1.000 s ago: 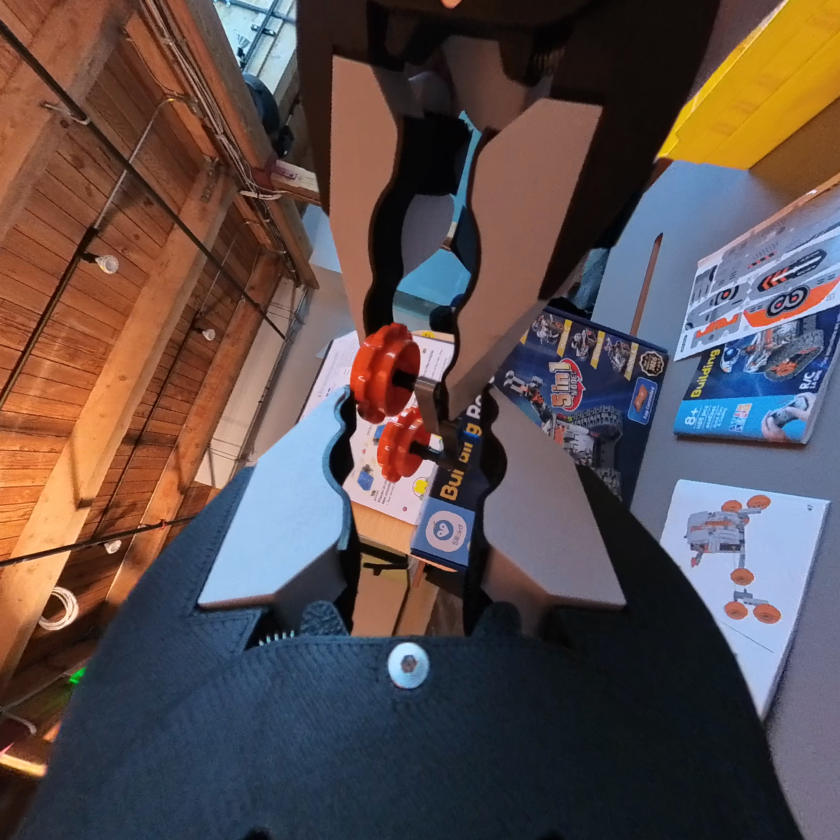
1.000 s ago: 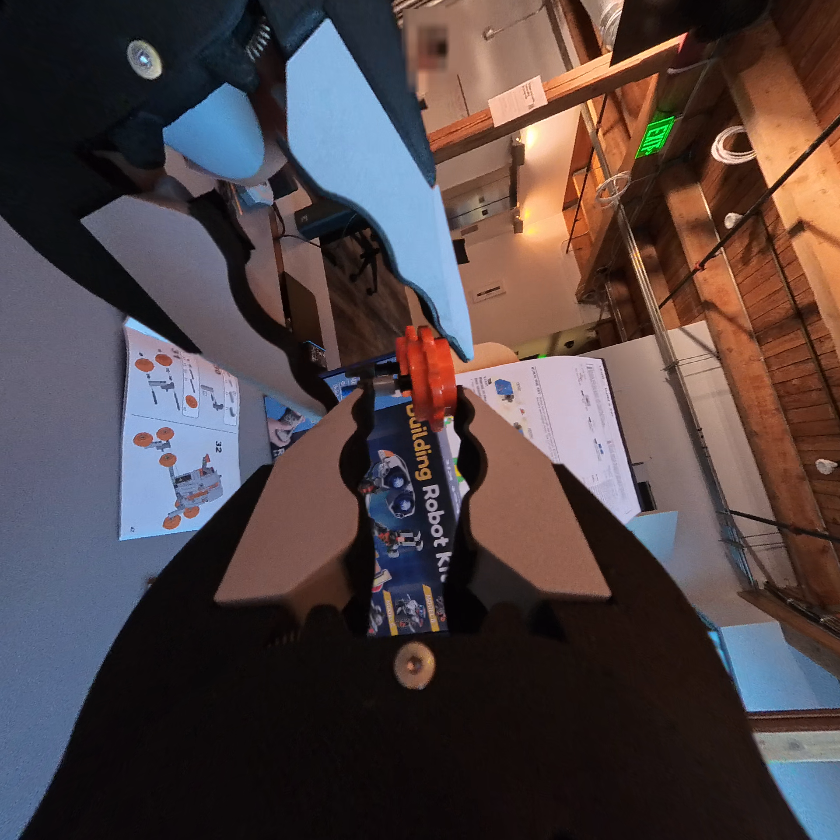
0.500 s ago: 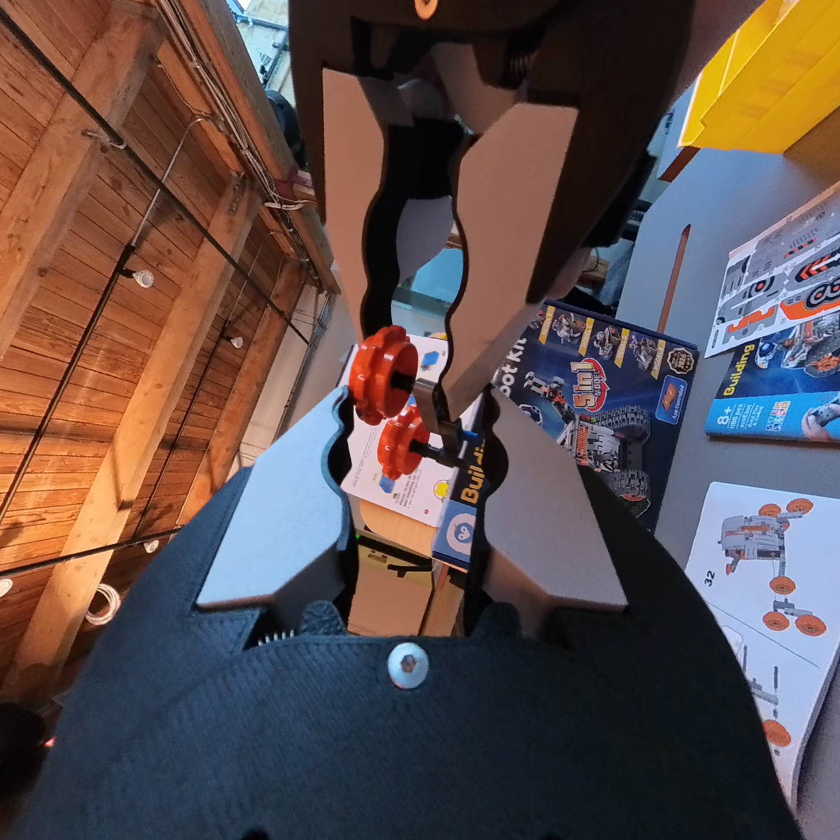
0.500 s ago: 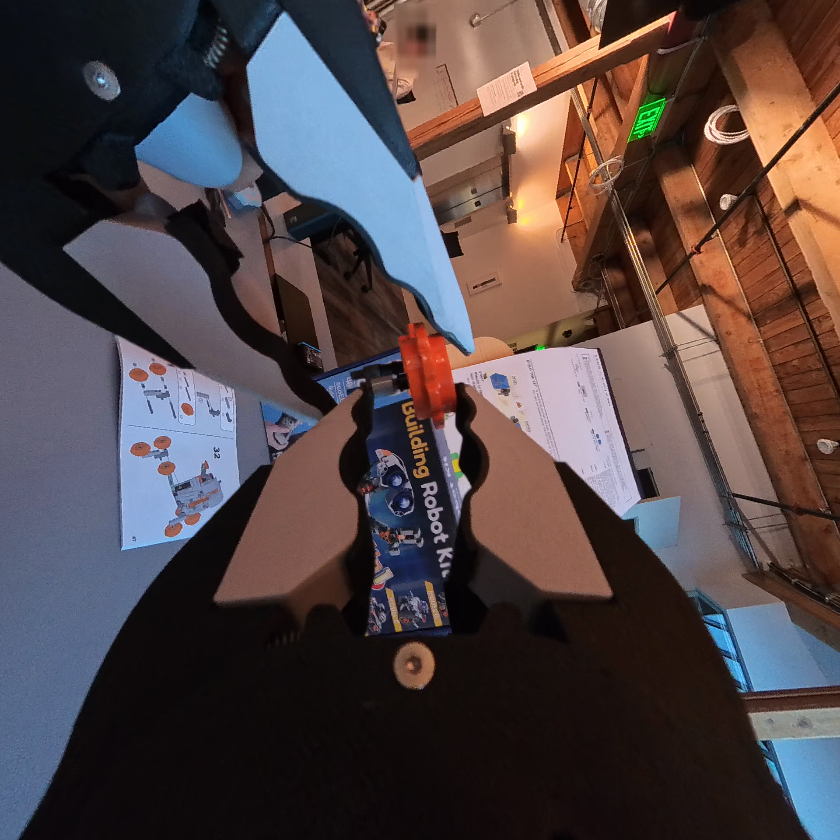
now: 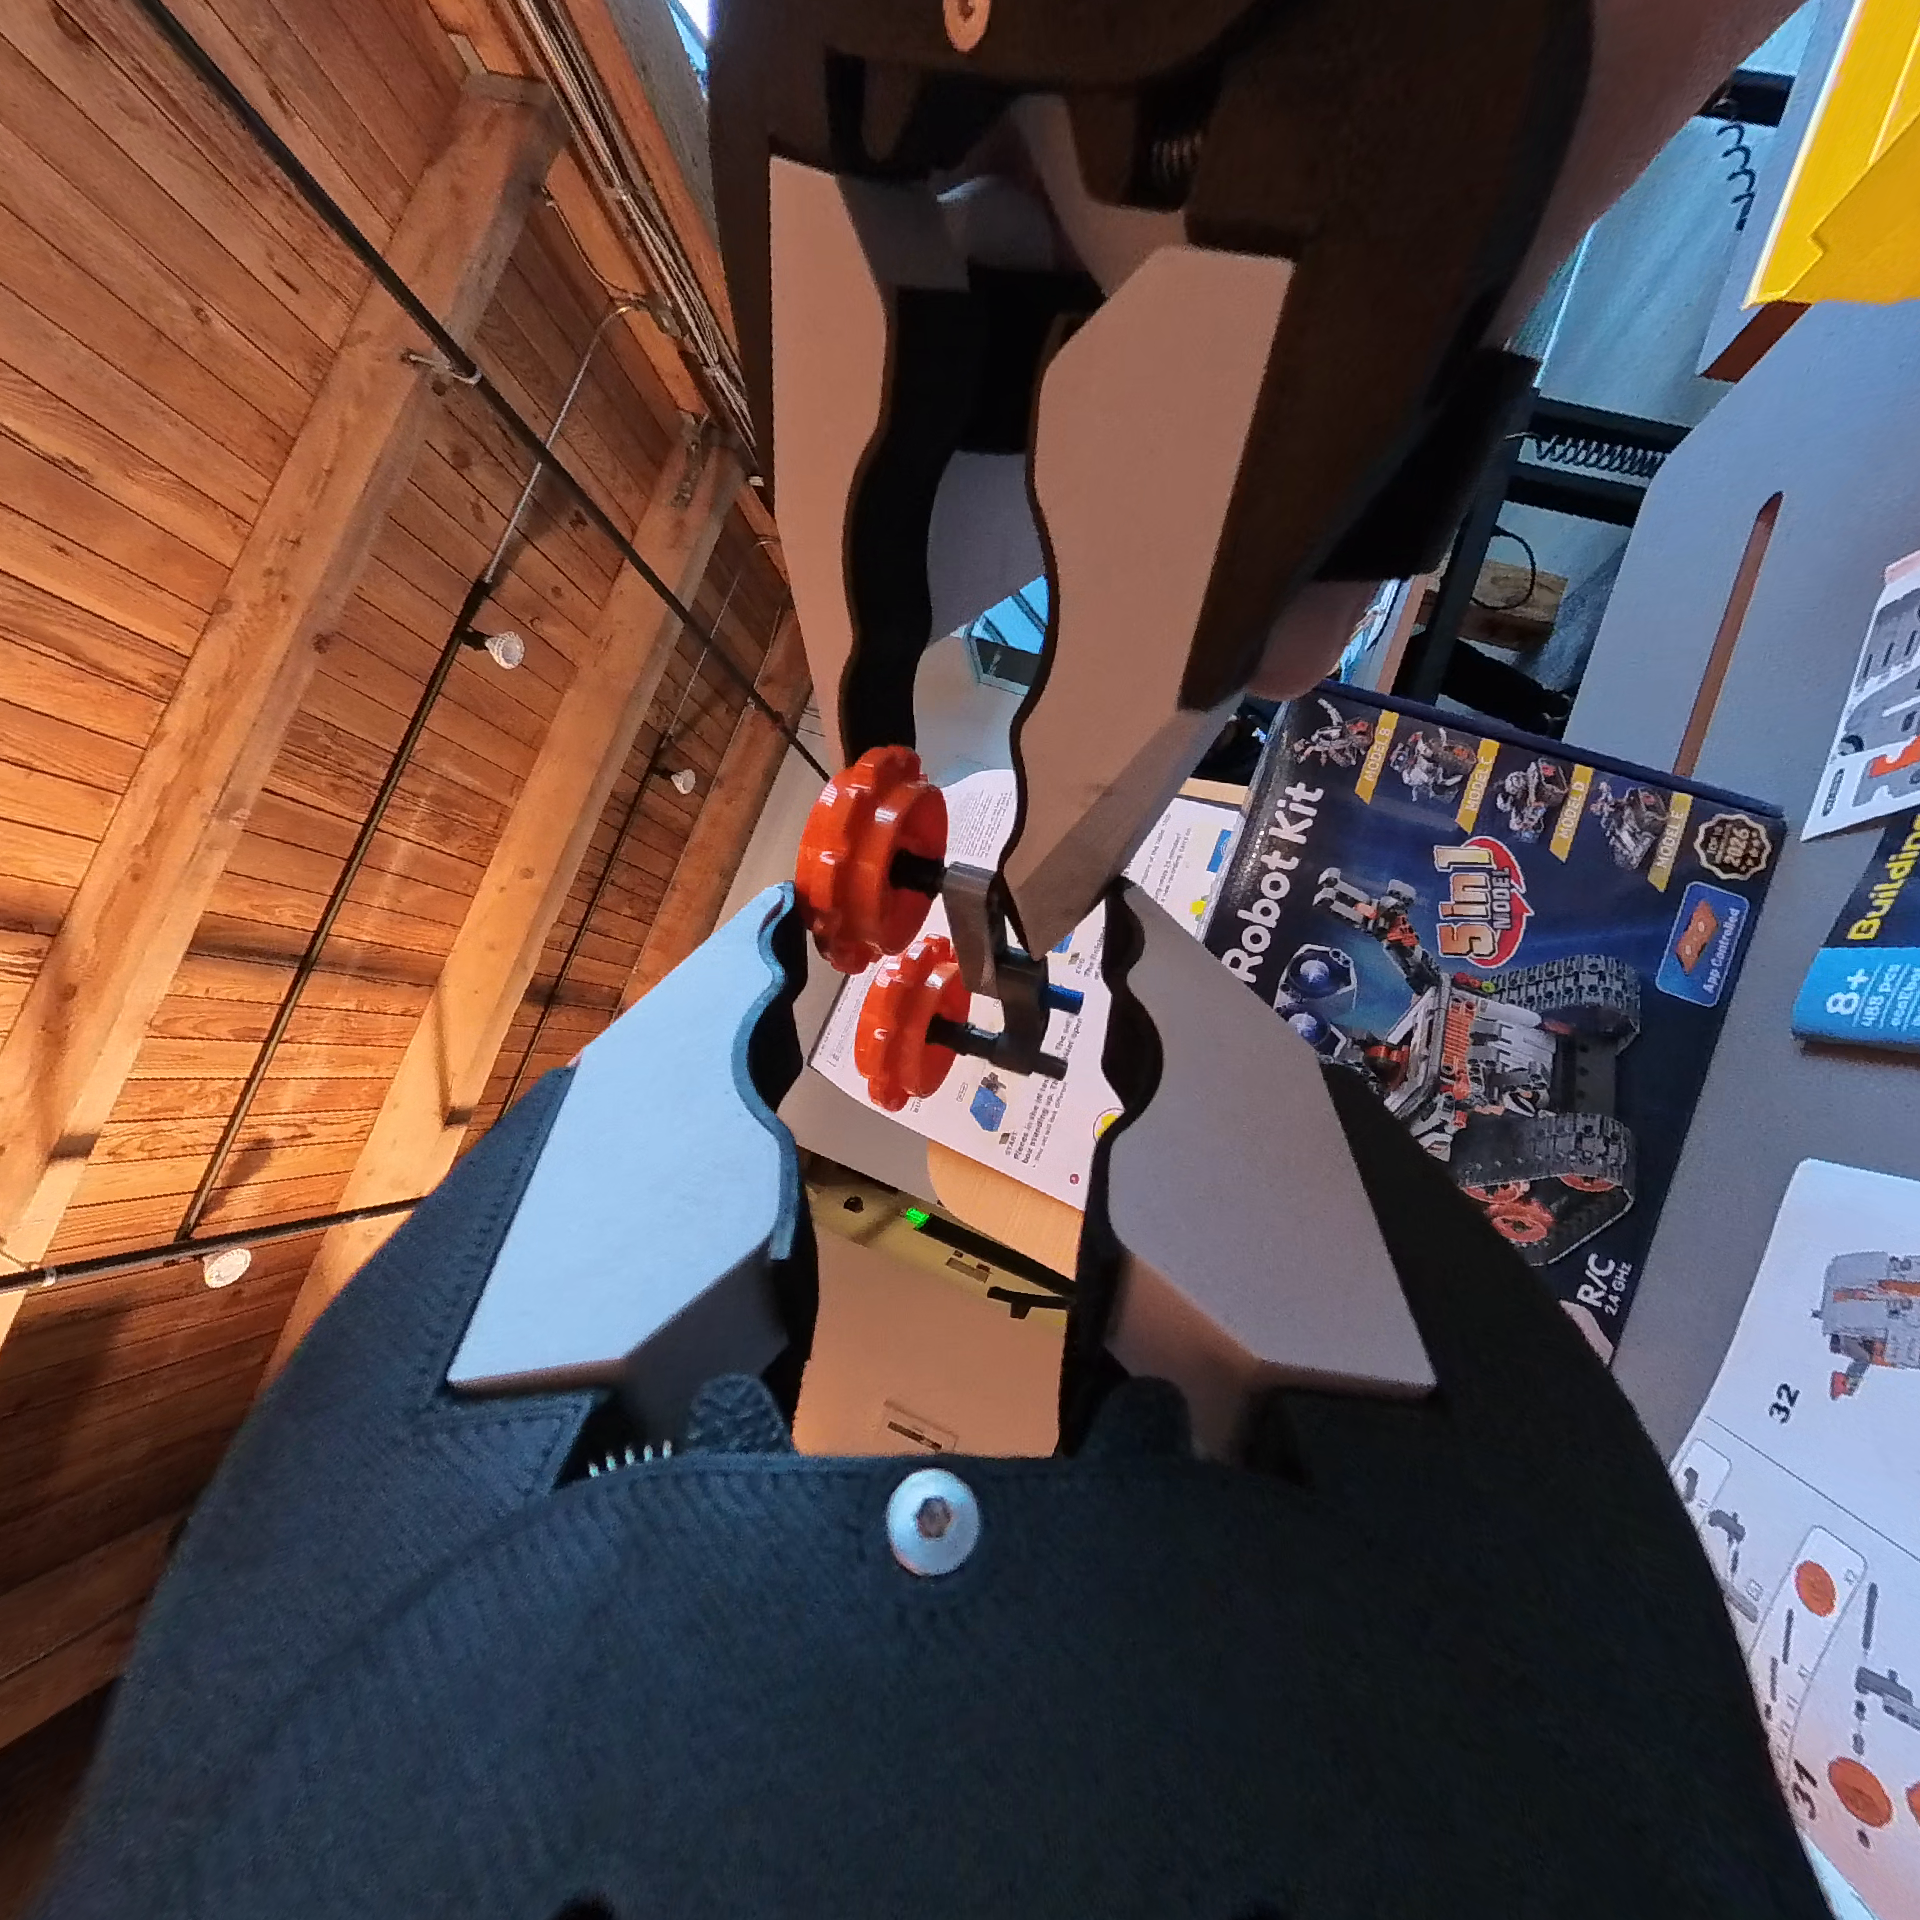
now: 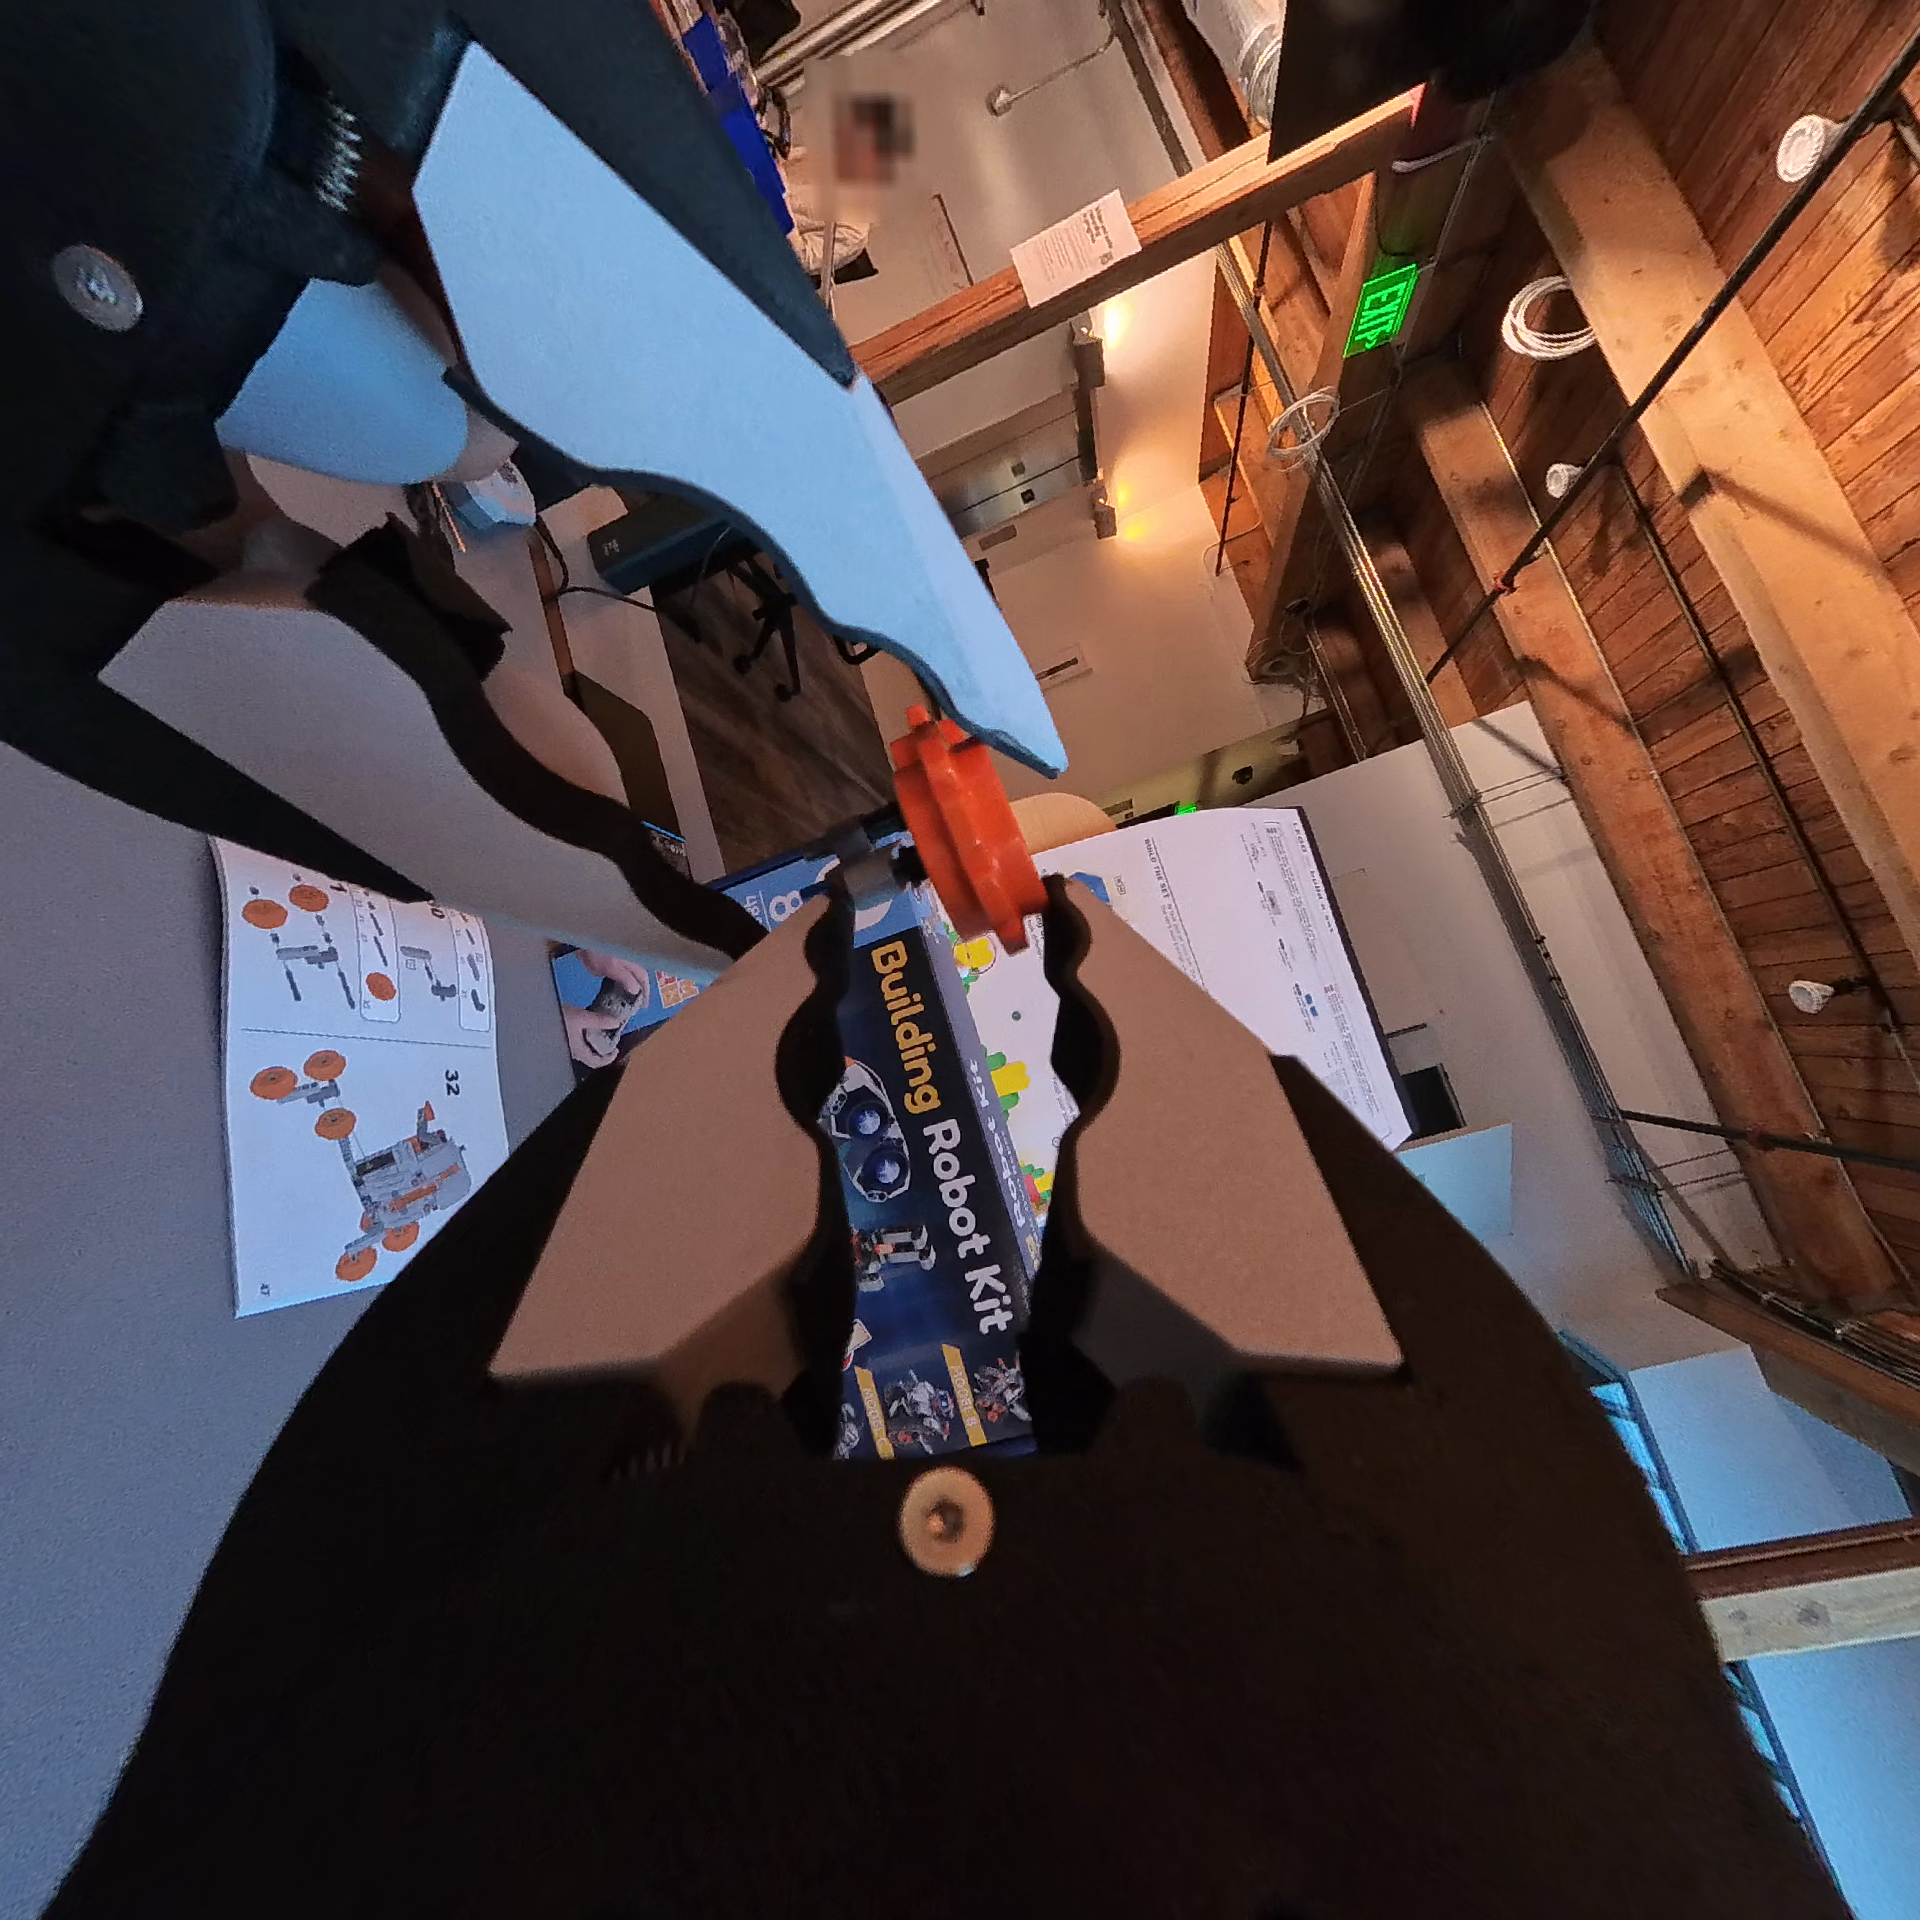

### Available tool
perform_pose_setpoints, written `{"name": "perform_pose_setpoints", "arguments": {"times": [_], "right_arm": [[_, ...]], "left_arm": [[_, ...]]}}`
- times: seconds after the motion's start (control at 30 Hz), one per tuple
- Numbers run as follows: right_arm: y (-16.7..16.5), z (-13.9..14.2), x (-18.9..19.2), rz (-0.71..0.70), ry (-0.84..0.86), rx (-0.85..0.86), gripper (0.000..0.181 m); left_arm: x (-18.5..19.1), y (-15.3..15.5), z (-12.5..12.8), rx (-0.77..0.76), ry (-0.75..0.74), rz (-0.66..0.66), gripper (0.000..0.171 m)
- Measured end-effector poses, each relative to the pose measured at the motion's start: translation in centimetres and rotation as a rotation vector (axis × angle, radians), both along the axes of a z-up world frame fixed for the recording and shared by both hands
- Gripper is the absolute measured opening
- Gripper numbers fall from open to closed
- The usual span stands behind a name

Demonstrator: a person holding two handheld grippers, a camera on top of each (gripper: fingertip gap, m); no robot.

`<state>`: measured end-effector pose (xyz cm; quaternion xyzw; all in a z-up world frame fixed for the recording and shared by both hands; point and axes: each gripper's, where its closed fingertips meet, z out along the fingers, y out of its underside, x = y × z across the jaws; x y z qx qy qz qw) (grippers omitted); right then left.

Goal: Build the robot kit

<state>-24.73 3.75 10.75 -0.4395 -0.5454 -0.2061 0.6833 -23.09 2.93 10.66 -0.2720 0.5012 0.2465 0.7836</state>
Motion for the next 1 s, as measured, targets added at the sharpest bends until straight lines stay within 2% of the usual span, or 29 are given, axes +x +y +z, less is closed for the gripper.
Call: {"name": "perform_pose_setpoints", "arguments": {"times": [0.4,0.57,1.0], "right_arm": [[0.0,0.2,0.0,-0.004,-0.012,0.029,0.036],[-0.1,0.3,0.0,-0.004,-0.017,0.051,0.036],[0.6,0.0,0.2,-0.041,-0.047,0.079,0.036]], "left_arm": [[0.0,0.2,0.0,-0.022,-0.018,0.004,0.056],[0.0,0.4,0.0,-0.095,-0.044,-0.019,0.056],[0.0,1.3,-0.6,-0.155,-0.070,0.041,0.056]]}}
